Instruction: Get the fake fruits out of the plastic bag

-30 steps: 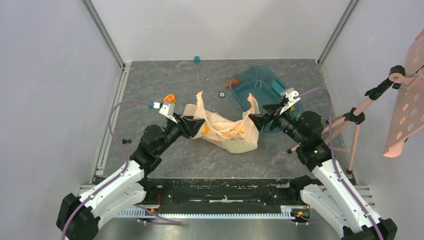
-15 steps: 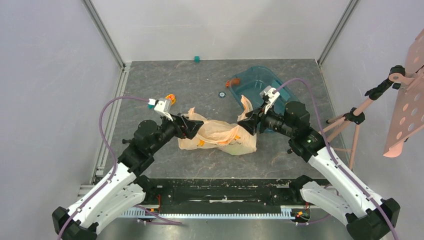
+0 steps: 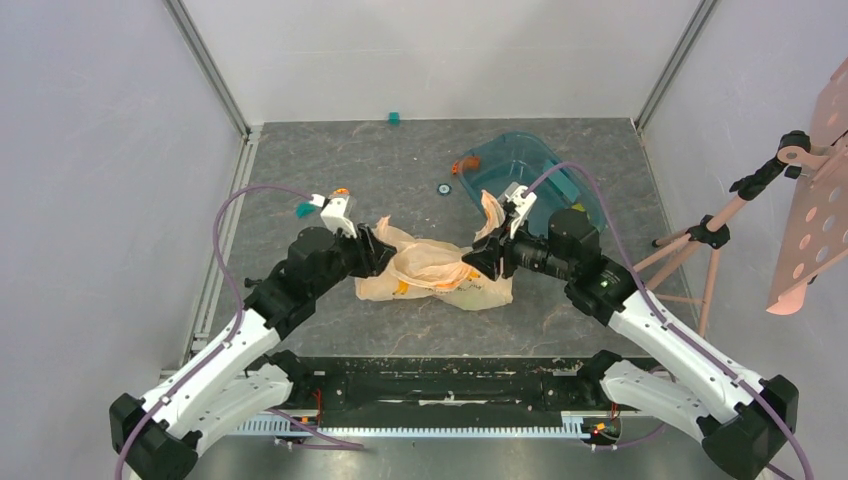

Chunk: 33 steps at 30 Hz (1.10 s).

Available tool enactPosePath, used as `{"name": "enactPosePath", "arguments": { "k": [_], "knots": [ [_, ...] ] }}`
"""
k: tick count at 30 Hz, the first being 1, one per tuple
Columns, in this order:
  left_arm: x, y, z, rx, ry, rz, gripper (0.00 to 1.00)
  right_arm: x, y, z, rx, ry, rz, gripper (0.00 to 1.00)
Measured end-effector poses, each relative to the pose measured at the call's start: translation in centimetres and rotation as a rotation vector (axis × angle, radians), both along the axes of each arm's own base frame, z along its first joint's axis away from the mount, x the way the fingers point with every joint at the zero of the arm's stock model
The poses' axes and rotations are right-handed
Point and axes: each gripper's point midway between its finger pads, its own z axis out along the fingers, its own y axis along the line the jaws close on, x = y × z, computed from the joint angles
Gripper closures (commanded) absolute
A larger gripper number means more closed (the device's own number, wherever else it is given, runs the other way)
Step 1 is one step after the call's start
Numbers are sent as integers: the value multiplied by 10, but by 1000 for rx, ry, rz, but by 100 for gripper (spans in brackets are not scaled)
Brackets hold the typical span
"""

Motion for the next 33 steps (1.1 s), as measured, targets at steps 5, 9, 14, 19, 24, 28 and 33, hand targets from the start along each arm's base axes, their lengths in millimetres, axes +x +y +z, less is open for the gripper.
{"name": "enactPosePath", "arguments": {
  "k": [5,9,14,19,24,28,33],
  "knots": [
    [4,-9,11,19,15,-36,98,-6,9,-1,1,4,26,72],
    [9,-24,66,-33,-79,-100,98,-11,17,-1,10,5,58,81],
    [5,-44,131,-124,-226,-219,98,-13,32,-6,16,26,86,94],
    [-14,-51,124,-156,-255,-323,98,-1,44,-10,38,45,33,99],
    [-35,-48,107,-157,-267,-385,98,10,51,1,98,37,-12,99],
    [-45,-46,110,-170,-298,-414,98,8,59,10,125,40,8,100],
    [-48,-46,107,-165,-314,-433,98,-5,78,8,131,61,97,99]
  ]
}}
